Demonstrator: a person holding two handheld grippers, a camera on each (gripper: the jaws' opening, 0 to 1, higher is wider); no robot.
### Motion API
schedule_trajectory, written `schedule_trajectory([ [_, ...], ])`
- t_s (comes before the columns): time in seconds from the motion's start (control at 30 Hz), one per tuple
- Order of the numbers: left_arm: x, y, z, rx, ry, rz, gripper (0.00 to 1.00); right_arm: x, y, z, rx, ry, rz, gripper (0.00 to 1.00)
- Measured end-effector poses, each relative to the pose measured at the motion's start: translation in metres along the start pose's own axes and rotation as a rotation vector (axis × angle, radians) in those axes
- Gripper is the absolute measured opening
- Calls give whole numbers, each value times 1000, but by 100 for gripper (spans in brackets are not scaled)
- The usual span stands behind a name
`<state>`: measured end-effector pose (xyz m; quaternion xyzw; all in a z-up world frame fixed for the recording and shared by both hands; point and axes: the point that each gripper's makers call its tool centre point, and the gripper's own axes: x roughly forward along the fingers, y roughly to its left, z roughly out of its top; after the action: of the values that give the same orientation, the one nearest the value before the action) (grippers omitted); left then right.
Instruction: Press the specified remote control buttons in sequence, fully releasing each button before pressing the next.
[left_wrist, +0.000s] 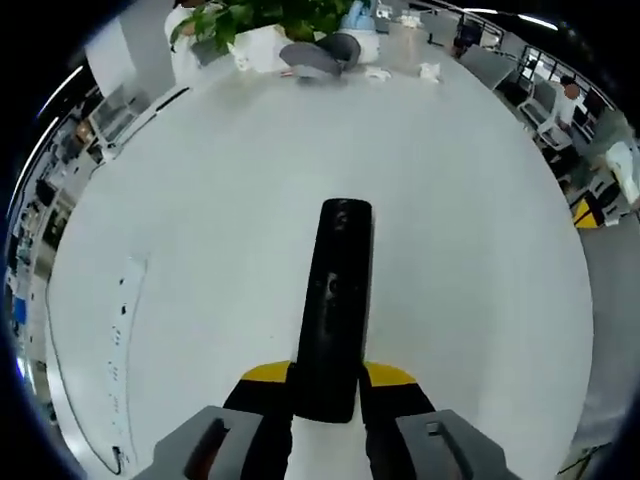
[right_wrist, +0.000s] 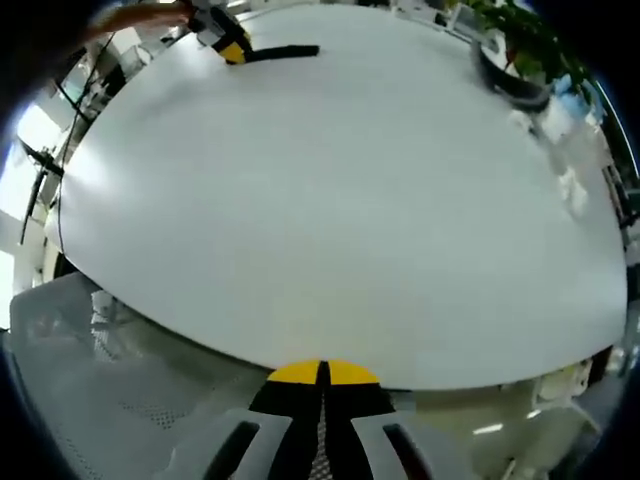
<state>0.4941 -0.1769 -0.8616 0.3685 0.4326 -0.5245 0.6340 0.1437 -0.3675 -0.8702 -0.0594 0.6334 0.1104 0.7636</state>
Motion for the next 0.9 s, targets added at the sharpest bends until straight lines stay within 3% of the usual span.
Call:
schedule_trajectory([
  [0.23, 0, -4, 0, 7, -11, 10, 24, 0, 0, 0, -5, 0, -2, 0],
  [0.43, 0, -6, 1, 10, 44, 22, 23, -1, 0, 0, 0, 2, 1, 0],
  [0.77, 1, -12, -2, -9, 58, 21, 23, -1, 0, 0, -24, 1, -5, 0],
  [0.9, 2, -17, -3, 27, 75, 8, 23, -1, -1, 1, -8, 2, 2, 0],
])
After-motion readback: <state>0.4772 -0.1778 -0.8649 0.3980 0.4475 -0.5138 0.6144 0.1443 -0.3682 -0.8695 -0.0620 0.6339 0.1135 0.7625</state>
